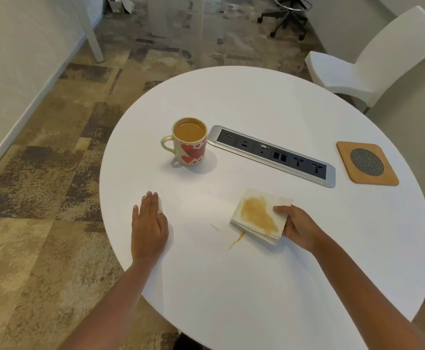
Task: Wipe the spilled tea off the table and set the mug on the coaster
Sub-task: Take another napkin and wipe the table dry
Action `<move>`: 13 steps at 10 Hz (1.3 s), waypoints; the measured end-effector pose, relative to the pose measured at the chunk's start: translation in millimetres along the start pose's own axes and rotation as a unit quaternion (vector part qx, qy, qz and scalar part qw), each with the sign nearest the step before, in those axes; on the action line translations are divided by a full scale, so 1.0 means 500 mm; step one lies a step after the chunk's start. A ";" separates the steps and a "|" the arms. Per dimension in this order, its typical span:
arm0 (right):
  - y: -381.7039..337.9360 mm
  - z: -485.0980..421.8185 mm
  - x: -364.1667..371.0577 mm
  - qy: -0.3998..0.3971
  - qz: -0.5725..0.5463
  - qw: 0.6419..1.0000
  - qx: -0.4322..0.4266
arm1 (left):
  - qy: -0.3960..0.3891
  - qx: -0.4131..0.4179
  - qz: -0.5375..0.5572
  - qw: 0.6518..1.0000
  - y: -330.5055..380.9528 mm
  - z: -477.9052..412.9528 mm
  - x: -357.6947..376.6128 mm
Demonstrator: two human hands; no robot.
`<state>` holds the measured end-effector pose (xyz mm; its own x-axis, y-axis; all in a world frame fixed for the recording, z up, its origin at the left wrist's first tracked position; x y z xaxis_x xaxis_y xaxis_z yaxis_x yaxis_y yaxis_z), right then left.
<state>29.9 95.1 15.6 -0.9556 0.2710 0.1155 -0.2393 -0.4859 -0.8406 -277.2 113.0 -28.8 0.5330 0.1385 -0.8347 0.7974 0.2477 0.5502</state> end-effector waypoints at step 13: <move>0.051 0.046 0.194 -0.020 0.773 0.582 -0.254 | -0.014 0.003 -0.034 0.999 0.012 0.004 -0.010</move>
<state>-72.9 89.9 17.6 0.0317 -0.1878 -0.9817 0.9822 0.1879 -0.0043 -274.4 111.7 -21.3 0.4845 0.0946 -0.8697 0.8338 0.2508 0.4918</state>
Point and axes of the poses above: each hand's wrist, its own z-axis away from the middle knuckle, its own x-axis out of the palm, y = z × x, the point moved 3 cm from there along -z, towards the middle knuckle, and after that the axes turned 12 degrees about -x, right-handed, at the moved point
